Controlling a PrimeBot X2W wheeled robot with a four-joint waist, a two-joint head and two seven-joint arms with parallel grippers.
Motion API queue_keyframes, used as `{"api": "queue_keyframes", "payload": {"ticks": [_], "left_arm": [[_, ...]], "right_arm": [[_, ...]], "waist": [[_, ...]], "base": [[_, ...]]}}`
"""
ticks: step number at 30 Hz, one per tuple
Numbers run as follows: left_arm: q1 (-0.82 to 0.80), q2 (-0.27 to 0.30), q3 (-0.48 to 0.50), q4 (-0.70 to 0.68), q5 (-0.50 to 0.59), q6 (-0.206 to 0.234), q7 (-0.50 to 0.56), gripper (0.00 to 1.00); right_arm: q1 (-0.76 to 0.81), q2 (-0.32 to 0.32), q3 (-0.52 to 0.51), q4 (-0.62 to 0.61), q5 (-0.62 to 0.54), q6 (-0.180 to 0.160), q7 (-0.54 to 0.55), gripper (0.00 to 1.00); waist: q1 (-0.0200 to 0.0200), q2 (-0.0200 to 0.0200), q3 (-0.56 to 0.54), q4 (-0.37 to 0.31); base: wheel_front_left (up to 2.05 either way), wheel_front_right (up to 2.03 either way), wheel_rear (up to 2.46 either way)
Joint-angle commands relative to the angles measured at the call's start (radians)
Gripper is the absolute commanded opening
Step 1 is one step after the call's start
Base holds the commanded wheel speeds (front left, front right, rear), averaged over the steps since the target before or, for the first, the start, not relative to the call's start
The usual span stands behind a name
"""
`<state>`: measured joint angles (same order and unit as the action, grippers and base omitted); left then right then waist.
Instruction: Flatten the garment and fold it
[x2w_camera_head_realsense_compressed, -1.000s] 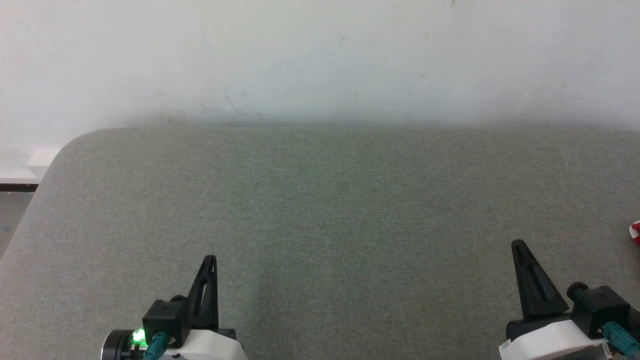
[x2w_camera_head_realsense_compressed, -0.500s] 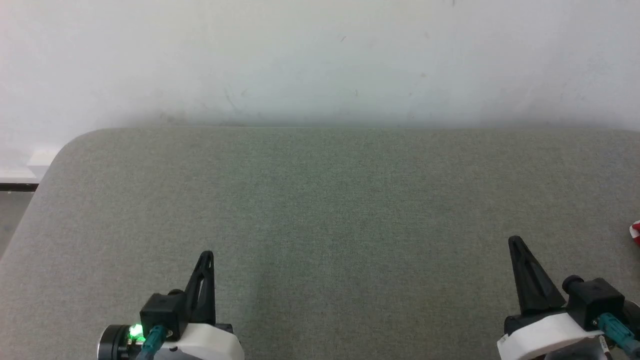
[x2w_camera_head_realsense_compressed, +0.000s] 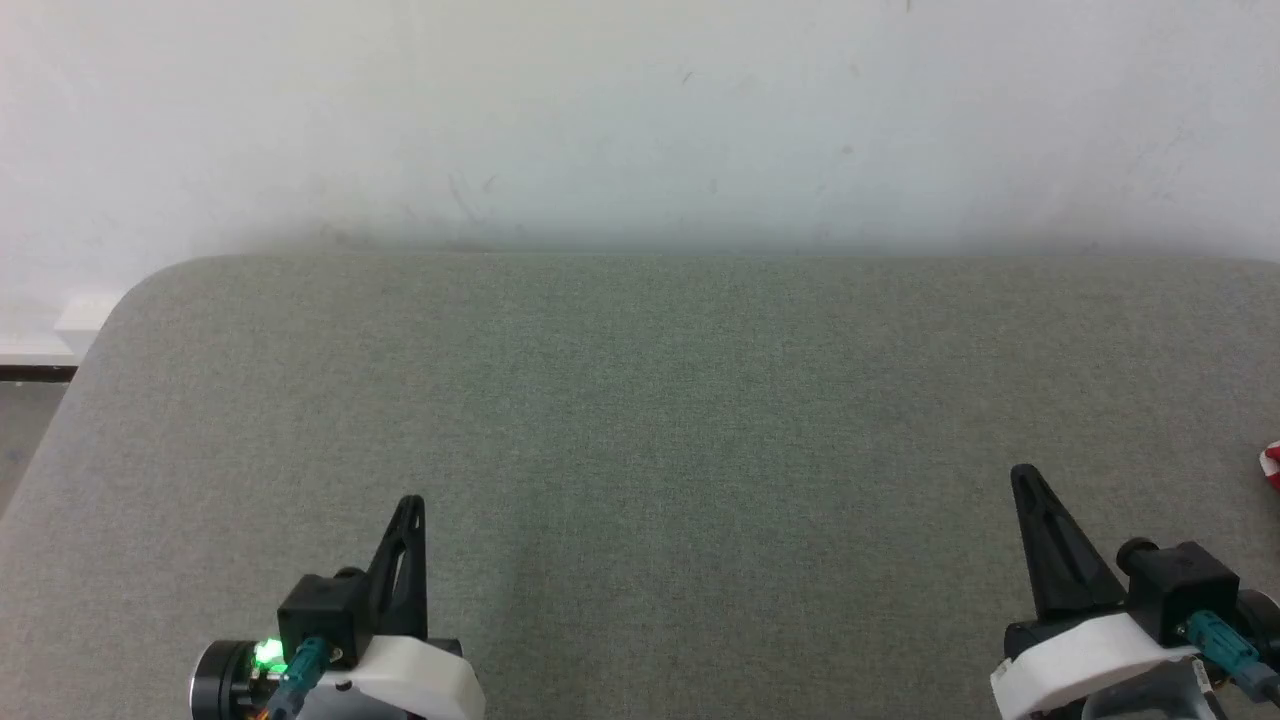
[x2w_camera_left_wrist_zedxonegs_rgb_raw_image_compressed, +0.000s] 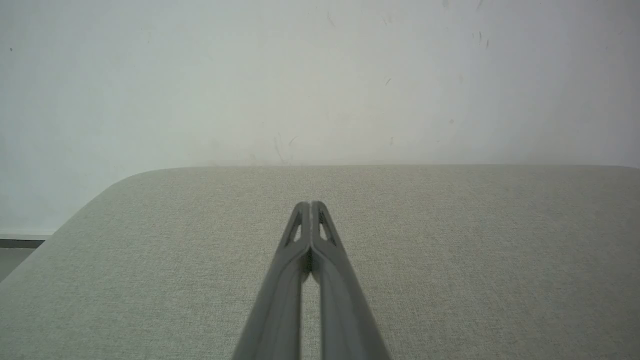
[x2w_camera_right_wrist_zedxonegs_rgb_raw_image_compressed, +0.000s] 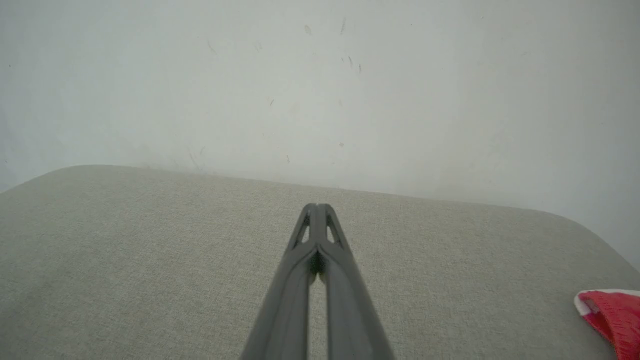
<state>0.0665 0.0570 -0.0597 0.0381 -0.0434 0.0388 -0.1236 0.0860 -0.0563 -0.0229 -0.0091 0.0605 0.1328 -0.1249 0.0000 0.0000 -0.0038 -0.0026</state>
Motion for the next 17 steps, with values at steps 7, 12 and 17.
{"api": "queue_keyframes", "payload": {"ticks": [7,12,17], "left_arm": [[-0.026,-0.003,0.014,-0.011,0.012,-0.009,0.017,0.0],[-0.03,-0.004,0.018,-0.014,0.015,-0.012,0.027,0.0],[-0.034,-0.004,0.023,-0.016,0.018,-0.015,0.038,0.0]], "right_arm": [[-0.024,0.003,0.006,0.003,-0.017,-0.001,0.018,0.0],[-0.03,0.004,0.007,0.004,-0.021,-0.001,0.029,0.0],[-0.036,0.004,0.009,0.004,-0.026,-0.001,0.039,0.0]], "waist": [[0.0,0.0,0.0,0.0],[0.0,0.0,0.001,0.001],[0.0,0.0,0.001,0.001]], "base": [[0.0,0.0,0.0],[0.0,0.0,0.0],[0.0,0.0,0.0]]}}
